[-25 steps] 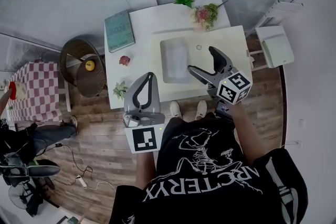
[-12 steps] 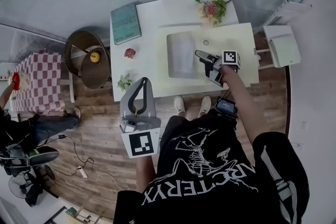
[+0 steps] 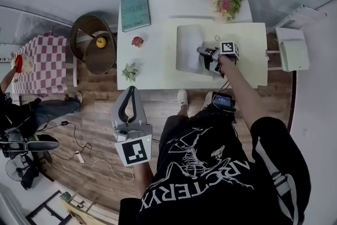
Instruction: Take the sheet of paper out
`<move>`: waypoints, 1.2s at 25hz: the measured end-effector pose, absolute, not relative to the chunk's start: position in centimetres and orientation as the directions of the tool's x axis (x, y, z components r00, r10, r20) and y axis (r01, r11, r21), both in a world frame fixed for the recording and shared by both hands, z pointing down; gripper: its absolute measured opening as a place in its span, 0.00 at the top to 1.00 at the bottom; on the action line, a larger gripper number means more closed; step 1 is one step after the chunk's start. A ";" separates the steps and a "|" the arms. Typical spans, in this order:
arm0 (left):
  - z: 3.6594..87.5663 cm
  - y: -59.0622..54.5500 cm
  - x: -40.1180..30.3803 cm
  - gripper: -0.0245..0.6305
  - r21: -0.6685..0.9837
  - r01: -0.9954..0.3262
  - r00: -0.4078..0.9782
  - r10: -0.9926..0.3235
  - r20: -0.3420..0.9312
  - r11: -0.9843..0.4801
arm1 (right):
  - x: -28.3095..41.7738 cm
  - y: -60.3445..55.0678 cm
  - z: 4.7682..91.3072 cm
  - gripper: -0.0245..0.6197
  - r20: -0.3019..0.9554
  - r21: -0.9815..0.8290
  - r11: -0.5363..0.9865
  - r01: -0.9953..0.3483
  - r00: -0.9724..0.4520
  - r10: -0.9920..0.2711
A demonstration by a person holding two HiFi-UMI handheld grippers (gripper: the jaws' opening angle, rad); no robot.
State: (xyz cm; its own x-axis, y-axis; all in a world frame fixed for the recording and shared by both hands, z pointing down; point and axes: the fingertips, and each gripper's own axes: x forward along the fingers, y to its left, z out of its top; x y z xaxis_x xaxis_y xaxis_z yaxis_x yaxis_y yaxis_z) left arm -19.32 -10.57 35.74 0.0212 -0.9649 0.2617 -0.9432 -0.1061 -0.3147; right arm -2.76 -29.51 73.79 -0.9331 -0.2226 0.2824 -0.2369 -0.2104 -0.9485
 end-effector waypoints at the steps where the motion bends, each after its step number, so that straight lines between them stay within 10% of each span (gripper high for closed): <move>1: 35.7 -10.3 -19.6 0.95 -0.320 -0.942 0.010 -0.964 0.265 -0.097 | -3.3 -29.5 74.2 0.80 0.286 -0.946 -0.222 -0.238 -0.933 -0.217; 15: 36.3 -11.8 -18.7 0.94 -0.302 -0.941 0.081 -0.966 0.244 -0.155 | -2.1 -29.1 72.3 0.94 0.365 -0.931 -0.047 -0.363 -0.912 -0.187; 30: 34.8 -19.0 -9.3 0.95 -0.252 -0.872 0.396 -0.907 0.142 -0.420 | 10.2 -25.2 50.7 0.94 0.204 -0.826 0.415 -0.380 -0.890 -0.409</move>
State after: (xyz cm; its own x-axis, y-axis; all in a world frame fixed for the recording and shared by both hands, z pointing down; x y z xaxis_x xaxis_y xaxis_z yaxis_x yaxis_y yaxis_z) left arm -9.28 -19.00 34.85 0.3958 -0.9074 0.1416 -0.8720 -0.4197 -0.2520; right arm 10.22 -25.23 50.68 -0.8896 -0.4085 0.2043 -0.3805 0.4154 -0.8262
